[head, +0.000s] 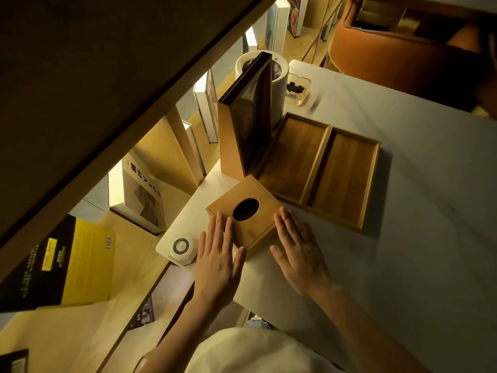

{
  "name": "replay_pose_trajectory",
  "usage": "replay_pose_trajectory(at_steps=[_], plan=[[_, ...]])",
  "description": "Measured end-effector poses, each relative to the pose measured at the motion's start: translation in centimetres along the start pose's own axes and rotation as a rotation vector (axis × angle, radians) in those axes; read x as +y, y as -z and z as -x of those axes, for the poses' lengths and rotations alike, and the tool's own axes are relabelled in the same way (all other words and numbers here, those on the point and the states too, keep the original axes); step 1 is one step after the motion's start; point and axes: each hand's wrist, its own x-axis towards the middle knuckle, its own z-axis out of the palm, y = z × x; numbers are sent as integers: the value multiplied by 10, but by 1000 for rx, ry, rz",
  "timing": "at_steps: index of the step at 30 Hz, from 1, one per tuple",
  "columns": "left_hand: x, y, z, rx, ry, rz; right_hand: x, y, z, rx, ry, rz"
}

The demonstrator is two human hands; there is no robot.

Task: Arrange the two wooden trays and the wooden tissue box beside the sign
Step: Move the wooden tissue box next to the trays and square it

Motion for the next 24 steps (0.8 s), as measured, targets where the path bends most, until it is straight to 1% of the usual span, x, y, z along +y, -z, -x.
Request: replay_pose_trajectory(at_steps=[6,10,14,18,21,24], plan=[[10,-13,10,59,72,-7,8,15,-17,-82,74,-8],[15,-20,15,107,95,-33,14,17,-27,-70,128,37],[19,-19,16,118,108,-59,18,16,-30,-48,150,58],[23,-14,16,96,103,-15,14,16,-27,-62,139,40],[23,-10,16,74,117,60,11,15,-24,-12,133,63],[19,-10,17,95,132,64,6,10,-18,-12,144,39]])
